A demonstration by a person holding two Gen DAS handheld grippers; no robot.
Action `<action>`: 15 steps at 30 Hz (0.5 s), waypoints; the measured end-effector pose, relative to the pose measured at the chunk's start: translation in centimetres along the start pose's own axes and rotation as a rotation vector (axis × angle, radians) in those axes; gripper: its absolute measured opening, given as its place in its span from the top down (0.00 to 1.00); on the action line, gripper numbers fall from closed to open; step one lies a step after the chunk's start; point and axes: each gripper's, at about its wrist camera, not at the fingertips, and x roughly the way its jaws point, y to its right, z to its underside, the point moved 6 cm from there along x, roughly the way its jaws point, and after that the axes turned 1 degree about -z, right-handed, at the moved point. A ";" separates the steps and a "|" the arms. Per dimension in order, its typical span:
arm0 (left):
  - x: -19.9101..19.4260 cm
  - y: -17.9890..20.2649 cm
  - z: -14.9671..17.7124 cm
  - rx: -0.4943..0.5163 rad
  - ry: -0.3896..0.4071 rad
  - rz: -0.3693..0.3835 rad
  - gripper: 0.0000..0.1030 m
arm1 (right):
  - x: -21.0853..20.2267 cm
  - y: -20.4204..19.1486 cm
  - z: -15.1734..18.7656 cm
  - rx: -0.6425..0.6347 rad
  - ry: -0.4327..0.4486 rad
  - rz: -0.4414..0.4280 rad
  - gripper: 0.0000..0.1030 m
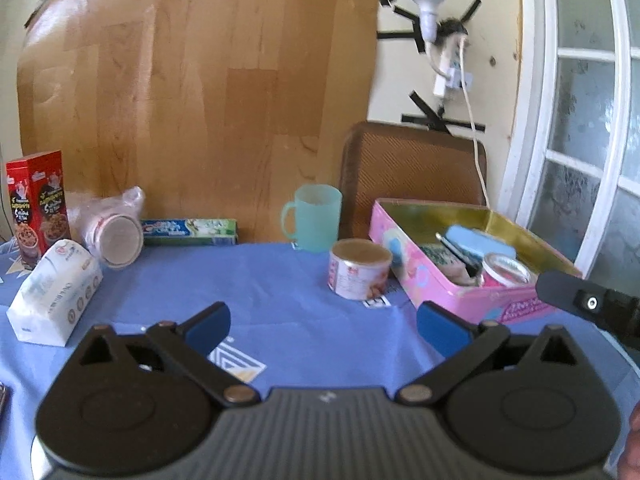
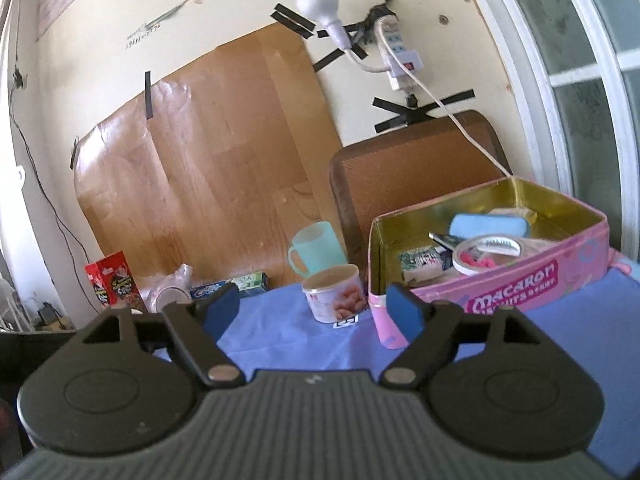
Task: Organize soft objects
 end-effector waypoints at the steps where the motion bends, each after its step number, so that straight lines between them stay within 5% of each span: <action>1: -0.1 -0.5 0.0 -0.006 0.016 0.006 0.00 | 0.3 -0.3 -0.1 -0.011 0.005 0.012 0.17; 15: 1.9 -2.3 -0.5 0.078 0.036 0.137 0.00 | 2.6 -0.8 -0.3 -0.008 0.063 0.252 0.17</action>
